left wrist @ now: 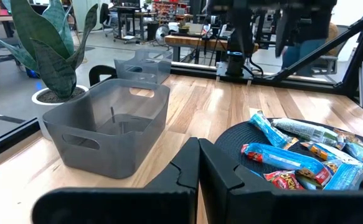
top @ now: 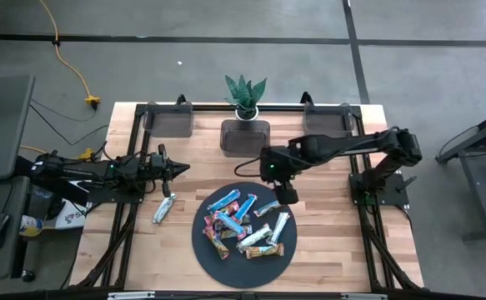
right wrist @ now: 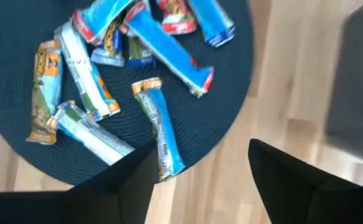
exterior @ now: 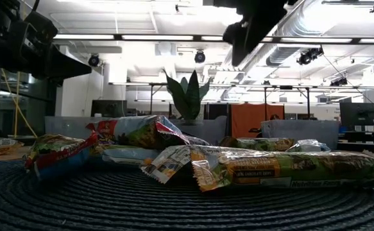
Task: Pick and place Granola Bars by type
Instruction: Put the yellow granola bar into the right black bin
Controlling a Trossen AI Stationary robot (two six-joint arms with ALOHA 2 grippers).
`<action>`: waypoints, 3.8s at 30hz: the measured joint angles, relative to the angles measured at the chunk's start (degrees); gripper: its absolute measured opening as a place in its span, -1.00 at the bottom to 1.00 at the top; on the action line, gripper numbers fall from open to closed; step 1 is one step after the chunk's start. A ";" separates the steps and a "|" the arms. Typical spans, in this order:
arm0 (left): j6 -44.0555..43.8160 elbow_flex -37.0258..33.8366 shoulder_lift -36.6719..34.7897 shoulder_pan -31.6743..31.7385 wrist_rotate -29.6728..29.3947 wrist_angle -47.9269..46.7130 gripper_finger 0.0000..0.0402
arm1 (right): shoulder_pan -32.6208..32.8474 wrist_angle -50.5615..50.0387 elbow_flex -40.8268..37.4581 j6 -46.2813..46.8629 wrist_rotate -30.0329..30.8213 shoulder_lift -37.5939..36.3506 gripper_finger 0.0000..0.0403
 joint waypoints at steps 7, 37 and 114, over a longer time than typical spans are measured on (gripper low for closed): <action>0.01 0.00 -0.01 0.00 0.00 -0.01 -0.99 | 0.90 0.52 -3.07 -0.03 -1.20 3.44 0.22; 0.01 0.01 0.02 0.00 0.00 -0.01 -0.99 | 8.72 29.00 -26.20 -3.18 7.31 3.55 0.22; -0.01 -0.02 0.01 0.00 0.00 -0.01 -0.99 | 6.97 34.11 -27.60 16.44 -3.25 -1.15 -0.76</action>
